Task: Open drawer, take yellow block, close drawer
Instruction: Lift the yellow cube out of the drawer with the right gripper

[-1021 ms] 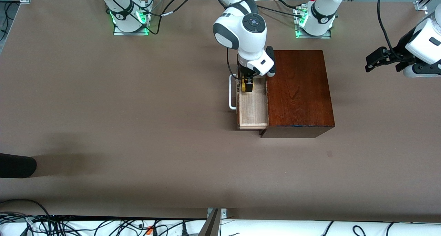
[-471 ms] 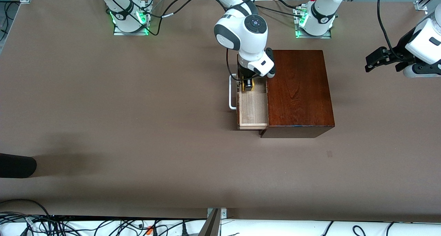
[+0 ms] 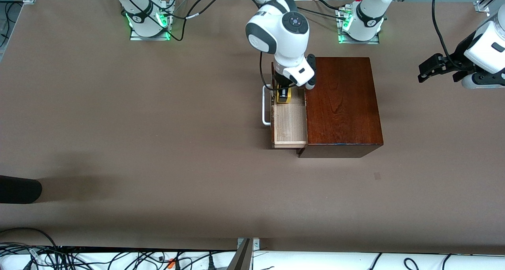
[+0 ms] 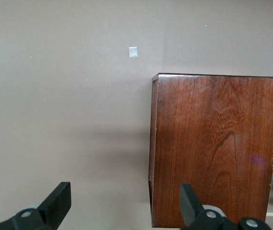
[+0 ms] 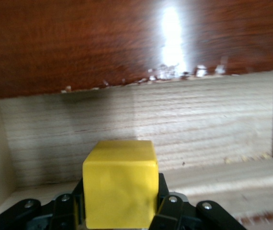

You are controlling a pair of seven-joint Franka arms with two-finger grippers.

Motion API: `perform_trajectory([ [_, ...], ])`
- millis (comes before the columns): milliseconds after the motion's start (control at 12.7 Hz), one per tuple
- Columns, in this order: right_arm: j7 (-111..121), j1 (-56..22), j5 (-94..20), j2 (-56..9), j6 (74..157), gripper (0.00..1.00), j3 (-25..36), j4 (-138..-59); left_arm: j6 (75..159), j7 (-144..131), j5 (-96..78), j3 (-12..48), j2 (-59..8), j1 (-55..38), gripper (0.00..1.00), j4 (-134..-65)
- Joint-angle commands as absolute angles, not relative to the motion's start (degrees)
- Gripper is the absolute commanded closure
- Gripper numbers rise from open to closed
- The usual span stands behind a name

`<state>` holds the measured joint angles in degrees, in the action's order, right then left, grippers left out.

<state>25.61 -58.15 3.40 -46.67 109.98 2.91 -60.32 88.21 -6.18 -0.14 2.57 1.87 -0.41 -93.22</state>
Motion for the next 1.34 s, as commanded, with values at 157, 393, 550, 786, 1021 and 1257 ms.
perform_trajectory([
  [157, 21.71, -55.83, 1.86, -40.01, 101.44, 0.98, 3.25, -58.09, 87.71, -4.75, -1.85, 2.64, 2.37, 0.0, 0.0, -93.43],
  [393, 22.06, -48.89, -0.78, -35.43, 97.13, 0.98, 3.6, -58.1, 87.71, -4.75, -1.85, 2.64, 2.37, 0.0, 0.0, -93.43],
  [550, 24.76, -42.31, -1.93, -32.88, 94.76, 0.98, 3.6, -58.36, 87.71, -4.75, -1.85, 2.64, 2.37, 0.0, 0.0, -93.43],
  [786, 32.42, -37.37, -2.02, -31.29, 90.53, 0.98, 7.89, -59.15, 87.71, -4.75, -1.85, 2.64, 2.37, 0.0, 0.0, -93.43],
  [1021, 35.16, -31.14, -4.47, -30.41, 88.78, 0.98, 9.84, -60.47, 87.63, -4.75, -1.85, 2.64, 2.37, 0.0, 0.0, -93.43],
  [1257, 36.9, -23.75, -5.89, -30.15, 87.36, 0.97, 9.67, -61.86, 86.32, -4.75, -2.02, 2.81, 2.29, -0.78, 0.0, -93.34],
])
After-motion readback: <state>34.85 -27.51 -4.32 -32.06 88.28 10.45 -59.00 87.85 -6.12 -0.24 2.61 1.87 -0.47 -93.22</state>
